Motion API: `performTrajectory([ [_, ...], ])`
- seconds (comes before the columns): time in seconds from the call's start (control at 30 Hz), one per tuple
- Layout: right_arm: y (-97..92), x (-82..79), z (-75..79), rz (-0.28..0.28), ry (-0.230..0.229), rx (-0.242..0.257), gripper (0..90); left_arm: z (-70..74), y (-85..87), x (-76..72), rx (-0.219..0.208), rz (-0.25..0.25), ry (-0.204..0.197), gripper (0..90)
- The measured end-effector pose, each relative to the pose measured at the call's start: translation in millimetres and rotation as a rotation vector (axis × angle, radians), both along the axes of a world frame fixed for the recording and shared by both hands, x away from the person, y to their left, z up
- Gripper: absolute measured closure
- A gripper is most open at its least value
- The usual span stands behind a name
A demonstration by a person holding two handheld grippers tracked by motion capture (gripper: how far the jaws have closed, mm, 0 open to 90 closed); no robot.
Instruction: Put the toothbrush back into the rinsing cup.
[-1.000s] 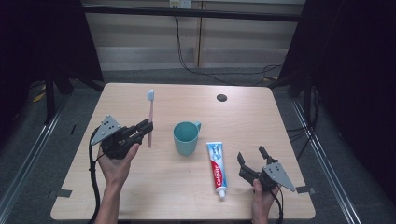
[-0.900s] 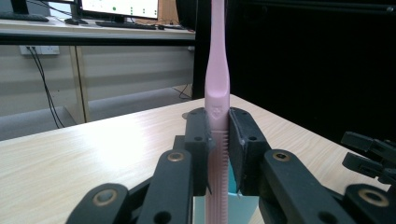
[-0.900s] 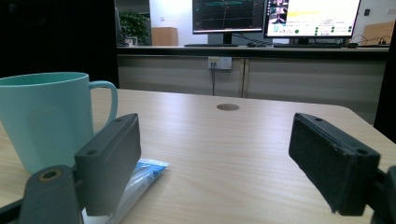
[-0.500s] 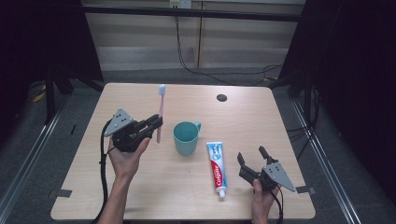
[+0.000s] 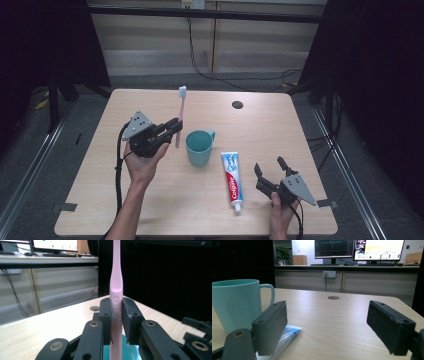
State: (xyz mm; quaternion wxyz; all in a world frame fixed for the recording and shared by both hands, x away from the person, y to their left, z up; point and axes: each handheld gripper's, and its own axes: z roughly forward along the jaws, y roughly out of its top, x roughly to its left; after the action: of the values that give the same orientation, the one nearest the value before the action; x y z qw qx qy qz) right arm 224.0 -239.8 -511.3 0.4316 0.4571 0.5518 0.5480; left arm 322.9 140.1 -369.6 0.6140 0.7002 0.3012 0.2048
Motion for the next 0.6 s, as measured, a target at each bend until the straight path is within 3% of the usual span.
performTrajectory([
  [0.1, 0.0, 0.1, 0.1, -0.003, 0.003, -0.002, 15.9, 1.2, -6.6, 2.2, -0.004, -0.012, -0.002, 78.9],
  [0.17, 0.2, 0.0, 0.1, -0.004, 0.002, -0.001, 16.0, -0.2, -13.1, 3.8, 0.027, -0.003, -0.005, 78.9],
  [0.4, 0.0, 0.3, 0.0, -0.006, 0.002, -0.003, 16.0, -7.8, -28.9, 10.7, 0.017, -0.006, -0.012, 78.9],
  [0.6, -0.1, 0.1, 0.2, -0.001, 0.006, -0.004, 16.0, -14.3, -35.5, 15.7, -0.004, -0.034, 0.008, 78.9],
])
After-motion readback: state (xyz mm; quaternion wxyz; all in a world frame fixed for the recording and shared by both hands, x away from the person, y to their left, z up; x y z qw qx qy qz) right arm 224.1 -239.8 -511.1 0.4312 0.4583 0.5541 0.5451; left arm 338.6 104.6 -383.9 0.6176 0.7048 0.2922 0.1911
